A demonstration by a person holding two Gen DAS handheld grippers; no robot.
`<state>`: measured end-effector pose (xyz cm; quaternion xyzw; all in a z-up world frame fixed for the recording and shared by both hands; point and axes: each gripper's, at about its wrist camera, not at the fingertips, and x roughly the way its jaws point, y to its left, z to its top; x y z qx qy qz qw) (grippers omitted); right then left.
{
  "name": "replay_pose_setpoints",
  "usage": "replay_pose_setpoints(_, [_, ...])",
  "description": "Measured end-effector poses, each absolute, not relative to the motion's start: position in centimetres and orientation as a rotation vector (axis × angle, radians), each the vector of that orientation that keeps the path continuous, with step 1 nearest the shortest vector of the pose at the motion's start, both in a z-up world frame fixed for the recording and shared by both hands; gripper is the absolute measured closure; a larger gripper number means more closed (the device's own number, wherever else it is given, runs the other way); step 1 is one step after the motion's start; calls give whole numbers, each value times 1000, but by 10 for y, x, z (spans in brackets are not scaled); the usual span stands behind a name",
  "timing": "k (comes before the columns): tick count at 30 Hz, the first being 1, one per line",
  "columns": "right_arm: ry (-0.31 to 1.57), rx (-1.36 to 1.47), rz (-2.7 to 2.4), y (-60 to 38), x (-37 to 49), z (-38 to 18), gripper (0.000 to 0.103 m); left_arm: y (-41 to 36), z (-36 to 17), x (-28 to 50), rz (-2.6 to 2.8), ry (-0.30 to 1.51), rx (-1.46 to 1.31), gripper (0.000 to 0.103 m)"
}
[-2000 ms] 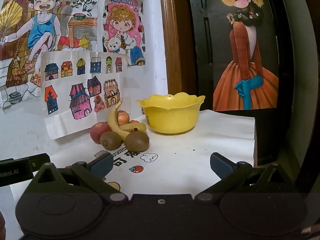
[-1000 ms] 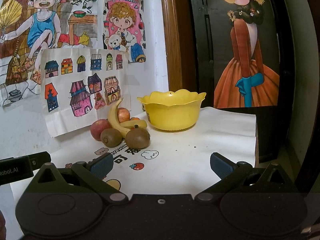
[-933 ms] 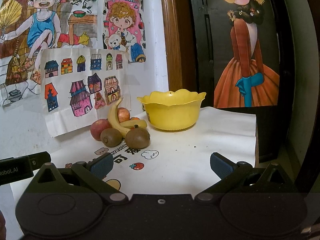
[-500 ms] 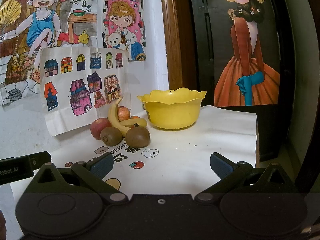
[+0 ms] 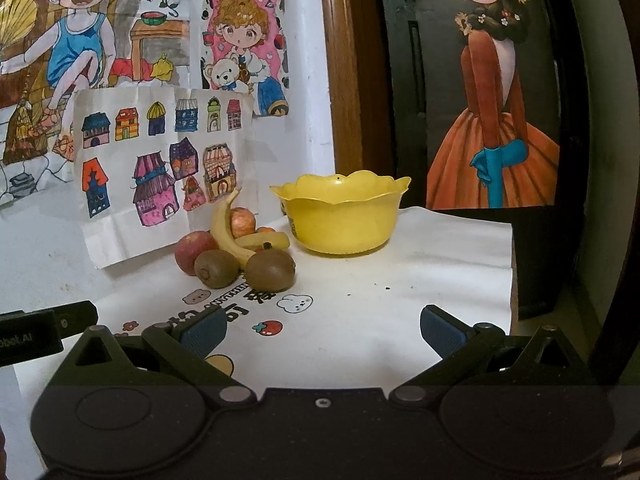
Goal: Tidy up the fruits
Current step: 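Reach the right tool toward the kiwi beside the bananas and close on it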
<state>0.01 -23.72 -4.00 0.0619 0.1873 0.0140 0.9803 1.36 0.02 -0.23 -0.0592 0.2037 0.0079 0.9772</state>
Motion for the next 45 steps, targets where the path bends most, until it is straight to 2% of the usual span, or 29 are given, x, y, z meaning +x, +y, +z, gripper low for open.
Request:
replay_pose_setpoints(11, [429, 62, 248, -251, 62, -16, 1, 20, 39, 80, -125, 400, -28, 0])
replay_pose_setpoints(27, [545, -136, 467, -237, 192, -48, 1, 1, -13, 191, -261, 517, 9, 0])
replay_pose_setpoints(45, [559, -162, 552, -215, 236, -78, 1, -7, -45, 248, -212, 613, -74, 0])
